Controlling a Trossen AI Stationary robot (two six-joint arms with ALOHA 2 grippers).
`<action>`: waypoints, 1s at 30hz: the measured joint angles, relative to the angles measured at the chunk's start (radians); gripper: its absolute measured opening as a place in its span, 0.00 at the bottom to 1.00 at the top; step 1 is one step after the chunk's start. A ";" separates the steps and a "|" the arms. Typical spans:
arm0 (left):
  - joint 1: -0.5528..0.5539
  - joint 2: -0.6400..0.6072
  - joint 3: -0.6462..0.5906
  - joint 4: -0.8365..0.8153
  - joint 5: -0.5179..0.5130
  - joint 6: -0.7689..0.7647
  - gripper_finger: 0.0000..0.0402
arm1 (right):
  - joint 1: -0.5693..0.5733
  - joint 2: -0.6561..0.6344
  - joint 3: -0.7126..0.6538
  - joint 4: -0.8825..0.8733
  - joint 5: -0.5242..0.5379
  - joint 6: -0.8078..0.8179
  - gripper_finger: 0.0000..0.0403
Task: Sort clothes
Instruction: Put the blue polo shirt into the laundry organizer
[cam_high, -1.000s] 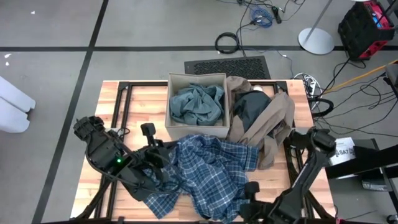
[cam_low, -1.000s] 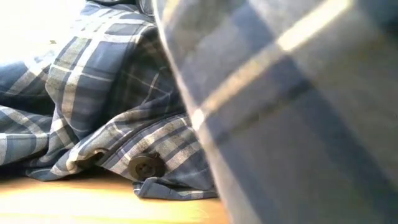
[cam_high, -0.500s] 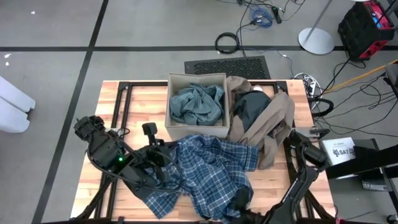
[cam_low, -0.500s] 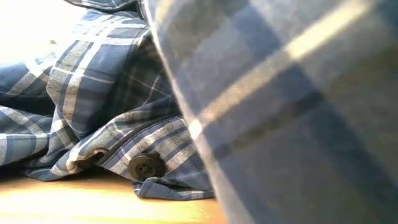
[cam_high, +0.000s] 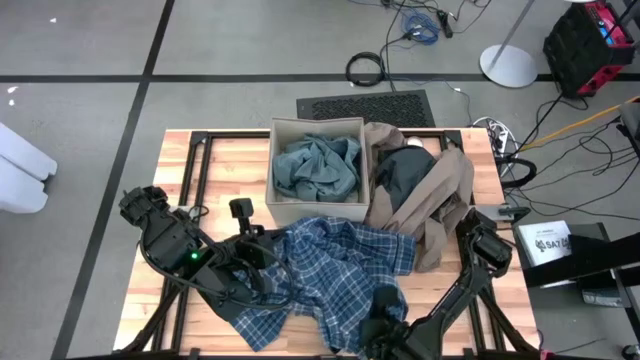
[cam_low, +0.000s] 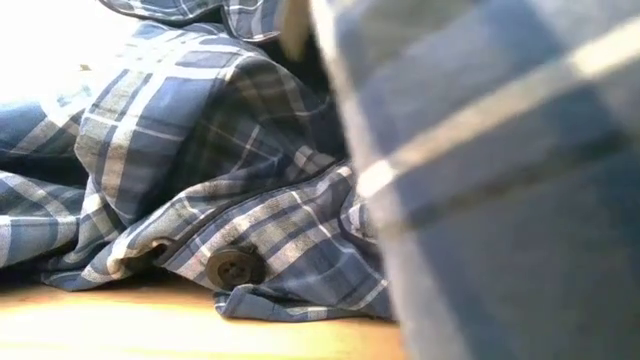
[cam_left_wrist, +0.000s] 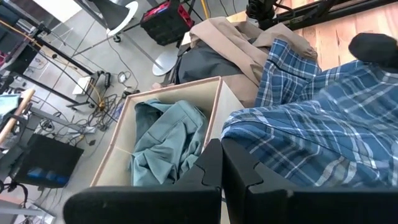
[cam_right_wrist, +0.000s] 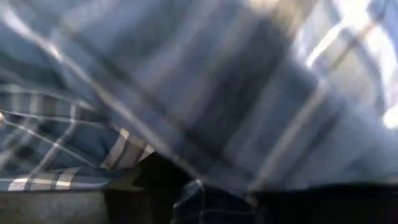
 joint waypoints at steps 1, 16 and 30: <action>0.000 0.000 0.000 0.000 0.000 0.000 0.00 | 0.000 0.000 -0.006 -0.010 -0.009 0.033 0.47; -0.001 0.000 0.000 0.000 0.006 0.003 0.00 | 0.040 -0.052 0.216 -0.232 -0.049 0.051 0.00; -0.049 -0.012 0.002 0.099 -0.166 0.094 0.00 | 0.287 -0.376 0.525 -0.279 0.517 -0.159 0.00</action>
